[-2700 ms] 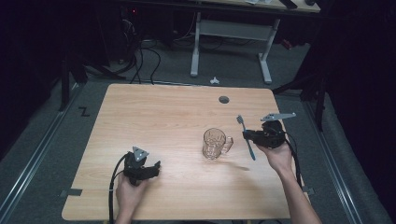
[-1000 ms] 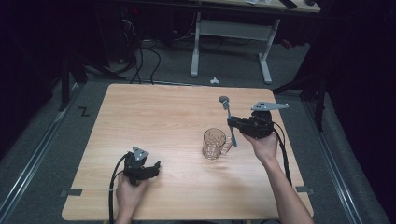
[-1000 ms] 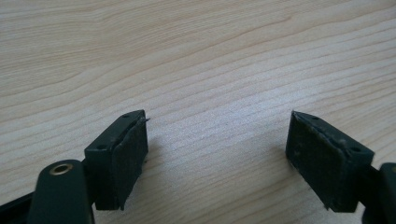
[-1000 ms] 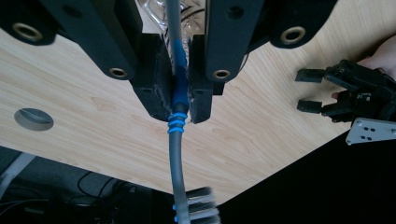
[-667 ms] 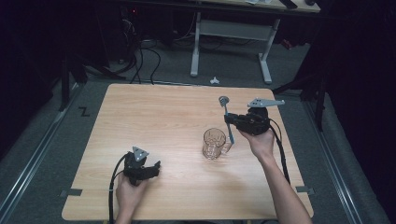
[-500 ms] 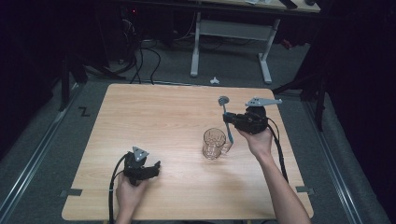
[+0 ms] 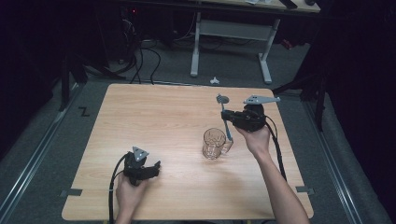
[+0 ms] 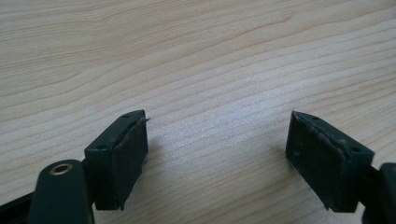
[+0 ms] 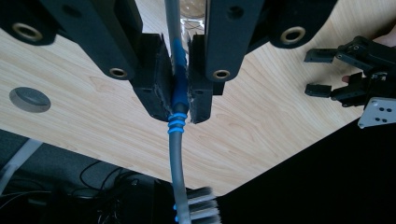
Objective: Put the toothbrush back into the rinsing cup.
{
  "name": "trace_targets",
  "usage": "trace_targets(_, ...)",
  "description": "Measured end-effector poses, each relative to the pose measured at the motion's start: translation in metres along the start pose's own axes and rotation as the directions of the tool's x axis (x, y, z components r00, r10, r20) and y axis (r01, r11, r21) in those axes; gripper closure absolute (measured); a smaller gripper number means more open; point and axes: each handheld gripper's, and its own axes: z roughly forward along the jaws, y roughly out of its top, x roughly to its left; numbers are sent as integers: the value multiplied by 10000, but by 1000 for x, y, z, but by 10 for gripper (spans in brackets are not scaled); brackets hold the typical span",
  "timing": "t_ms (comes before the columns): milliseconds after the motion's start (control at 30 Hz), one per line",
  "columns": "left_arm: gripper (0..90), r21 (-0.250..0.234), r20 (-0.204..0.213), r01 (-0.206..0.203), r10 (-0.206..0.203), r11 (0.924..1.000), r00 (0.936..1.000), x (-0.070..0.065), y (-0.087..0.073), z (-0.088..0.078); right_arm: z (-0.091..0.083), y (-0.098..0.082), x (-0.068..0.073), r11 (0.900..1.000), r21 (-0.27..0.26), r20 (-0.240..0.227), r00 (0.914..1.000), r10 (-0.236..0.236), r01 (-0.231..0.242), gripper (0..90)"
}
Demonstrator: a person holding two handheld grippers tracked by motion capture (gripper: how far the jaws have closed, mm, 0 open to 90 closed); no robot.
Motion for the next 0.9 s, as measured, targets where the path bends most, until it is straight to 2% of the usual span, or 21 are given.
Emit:
trace_targets(367, 215, 0, 4, 4, -4, 10000, 10000, 0, 0, 0, 4, -6, -5, 10000, 58, 95, 9999, 68, -69, 799)
trace_targets(900, 215, 10, 11, 2, -2, 10000, 10000, 0, 0, 0, -3, -11, -5, 9997, 249, 178, 9998, -27, 22, 797)
